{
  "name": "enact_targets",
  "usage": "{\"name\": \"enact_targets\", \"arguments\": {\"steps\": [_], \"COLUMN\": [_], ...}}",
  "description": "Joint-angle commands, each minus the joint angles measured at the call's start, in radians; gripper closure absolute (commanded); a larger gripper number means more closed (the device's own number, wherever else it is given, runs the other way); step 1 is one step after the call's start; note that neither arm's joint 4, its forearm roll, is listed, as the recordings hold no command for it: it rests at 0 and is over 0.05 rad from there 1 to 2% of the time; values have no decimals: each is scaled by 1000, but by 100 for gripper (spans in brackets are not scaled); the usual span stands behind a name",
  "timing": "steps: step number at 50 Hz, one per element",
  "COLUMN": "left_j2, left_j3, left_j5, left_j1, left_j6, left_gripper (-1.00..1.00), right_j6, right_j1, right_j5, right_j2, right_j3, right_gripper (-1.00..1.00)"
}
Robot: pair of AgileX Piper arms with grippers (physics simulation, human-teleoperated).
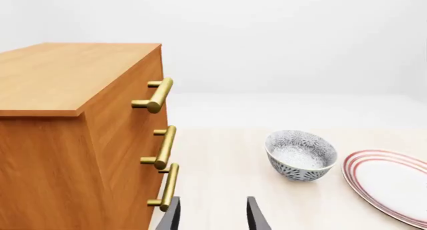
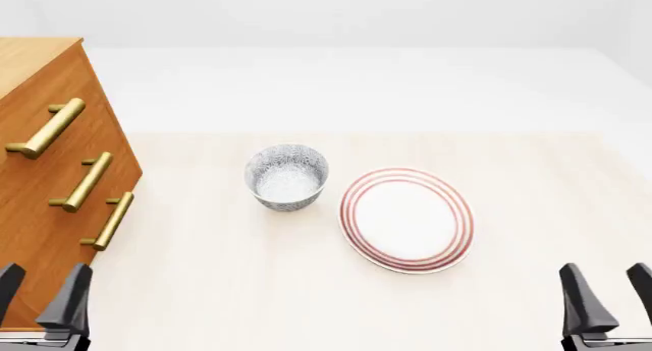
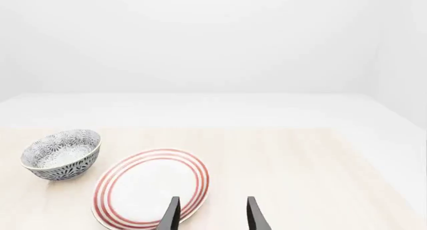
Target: Open the top drawer of the cabinet.
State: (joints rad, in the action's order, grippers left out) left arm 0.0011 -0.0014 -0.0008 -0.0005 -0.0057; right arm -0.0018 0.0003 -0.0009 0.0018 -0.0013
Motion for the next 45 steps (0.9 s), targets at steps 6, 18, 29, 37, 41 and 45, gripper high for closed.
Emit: {"name": "enact_targets", "arguments": {"steps": [6,18,29,37,41,45], "left_j2": [3,66,194,241,270,316], "left_j3": [-1,-23,-65,-83,-92,-99], "left_j5": [1,-10,-50,-51,-60,-83], "left_j1": [-5,-5,0,-9,-17,-16], "left_j6": [-16,90,244,349,386,470], "left_gripper": [-100,-100,-100,-100,-100,-100], "right_j6": [-3,-3,-3,-3,-3,-3], "right_j1": [0,0,0,0,0,0], "right_j5": [-2,-3,-3,-3,-3,-2], "right_j2": [4,6,6,6,6,5], "right_j3": [-3,-3,-4,-4,-4,-4], "right_gripper": [-100,-100,-100,-100,-100,-100]}}
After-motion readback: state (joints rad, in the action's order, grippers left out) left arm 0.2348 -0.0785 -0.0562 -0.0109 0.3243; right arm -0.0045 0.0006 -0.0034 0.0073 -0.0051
